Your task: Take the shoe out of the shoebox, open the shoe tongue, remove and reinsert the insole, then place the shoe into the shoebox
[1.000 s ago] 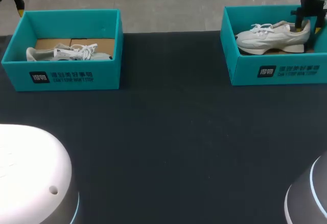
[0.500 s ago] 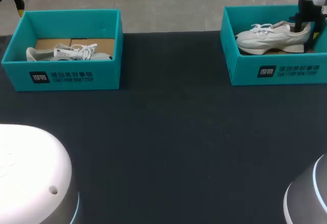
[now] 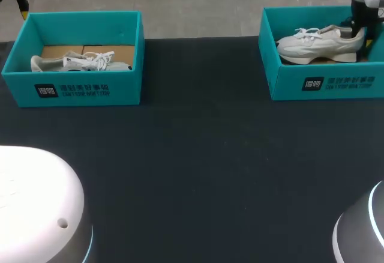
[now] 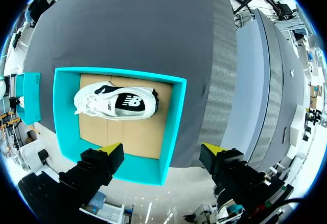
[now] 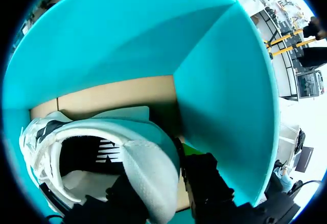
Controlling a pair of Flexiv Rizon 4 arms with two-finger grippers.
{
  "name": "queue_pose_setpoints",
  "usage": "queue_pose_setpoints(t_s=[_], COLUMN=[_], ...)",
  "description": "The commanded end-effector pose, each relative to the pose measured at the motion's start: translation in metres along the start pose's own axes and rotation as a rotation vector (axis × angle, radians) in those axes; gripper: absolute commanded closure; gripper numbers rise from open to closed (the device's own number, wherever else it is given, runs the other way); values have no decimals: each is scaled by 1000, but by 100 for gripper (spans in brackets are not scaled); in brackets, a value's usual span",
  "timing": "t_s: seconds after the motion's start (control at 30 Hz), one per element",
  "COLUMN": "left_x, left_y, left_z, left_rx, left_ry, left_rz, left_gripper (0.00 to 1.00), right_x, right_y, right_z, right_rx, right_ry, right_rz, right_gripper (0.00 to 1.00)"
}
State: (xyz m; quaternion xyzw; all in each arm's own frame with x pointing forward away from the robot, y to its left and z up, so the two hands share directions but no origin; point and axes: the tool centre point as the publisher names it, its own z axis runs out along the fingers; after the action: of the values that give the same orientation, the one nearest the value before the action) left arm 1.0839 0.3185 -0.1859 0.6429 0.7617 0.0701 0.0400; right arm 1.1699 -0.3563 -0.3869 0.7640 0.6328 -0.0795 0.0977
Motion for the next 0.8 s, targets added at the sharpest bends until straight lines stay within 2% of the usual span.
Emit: queue_pose_setpoints(t_s=[0.03,0.27,0.8], left_x=[0,0,0], left_y=[0,0,0], left_z=[-1,-1,-1], left_rx=[0,0,0], left_ry=[2,2,2], left_rz=[1,1,1], left_gripper=[0,0,0], right_x=[7,6,0], right_y=[7,5,-2], right_z=[6,0,-52], right_rx=[82,81,43], right_ry=[-5,-6,9], right_rz=[2,5,2], right_gripper=[100,100,100])
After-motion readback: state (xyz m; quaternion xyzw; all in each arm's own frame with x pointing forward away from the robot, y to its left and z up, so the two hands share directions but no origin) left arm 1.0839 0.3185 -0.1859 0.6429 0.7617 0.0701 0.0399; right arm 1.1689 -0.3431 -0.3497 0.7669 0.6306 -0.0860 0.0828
